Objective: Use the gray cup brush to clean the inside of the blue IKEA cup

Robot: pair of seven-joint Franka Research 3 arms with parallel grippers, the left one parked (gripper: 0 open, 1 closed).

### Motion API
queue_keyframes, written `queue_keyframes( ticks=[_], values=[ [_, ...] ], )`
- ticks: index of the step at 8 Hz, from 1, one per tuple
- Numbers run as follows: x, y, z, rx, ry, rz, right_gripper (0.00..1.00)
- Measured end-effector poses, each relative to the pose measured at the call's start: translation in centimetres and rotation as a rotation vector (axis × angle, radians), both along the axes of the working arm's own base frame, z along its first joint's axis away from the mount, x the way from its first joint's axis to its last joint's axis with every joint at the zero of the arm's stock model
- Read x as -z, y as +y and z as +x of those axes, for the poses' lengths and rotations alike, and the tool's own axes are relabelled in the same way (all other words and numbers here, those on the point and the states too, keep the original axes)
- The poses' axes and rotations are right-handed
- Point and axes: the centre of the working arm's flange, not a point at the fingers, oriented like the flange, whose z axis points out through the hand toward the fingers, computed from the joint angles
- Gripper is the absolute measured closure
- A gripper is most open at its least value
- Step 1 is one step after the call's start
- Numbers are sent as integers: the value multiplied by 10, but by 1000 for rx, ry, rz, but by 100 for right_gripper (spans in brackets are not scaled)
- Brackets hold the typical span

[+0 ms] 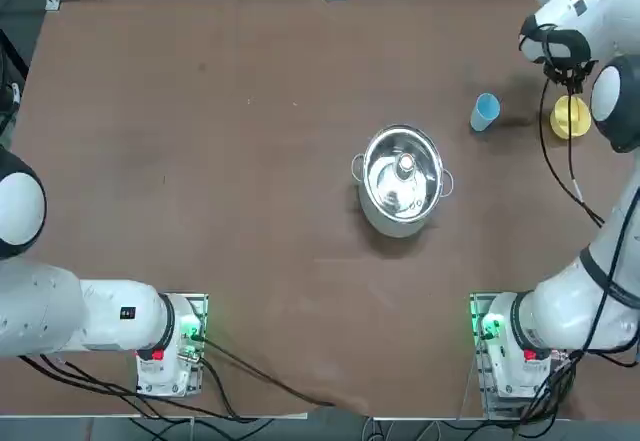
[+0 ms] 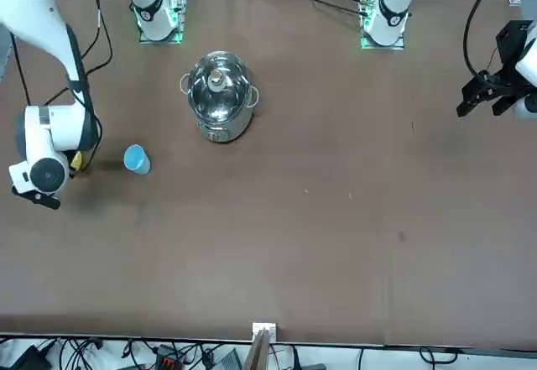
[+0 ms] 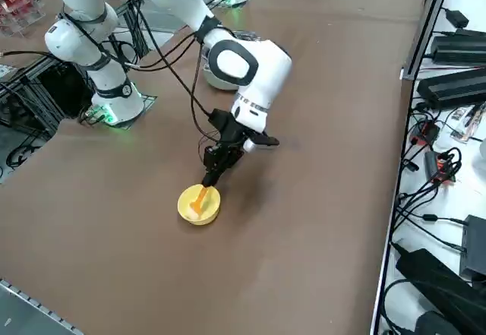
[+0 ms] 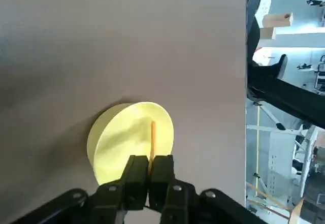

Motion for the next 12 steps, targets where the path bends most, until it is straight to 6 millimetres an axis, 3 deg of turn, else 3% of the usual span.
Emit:
queue_keyframes(
  ticks=[2, 4, 6, 7, 10, 12],
  values=[
    [2, 4, 0, -2, 0, -3, 78],
    [1, 5, 1, -5, -2, -3, 43],
    [-12, 8, 8, -17, -27, 0, 7],
    [-29, 16, 15, -38, -49, 14, 0],
    [-97, 48, 28, -48, -83, 117, 0],
    [-149, 58, 35, -56, -67, 229, 0]
  ],
)
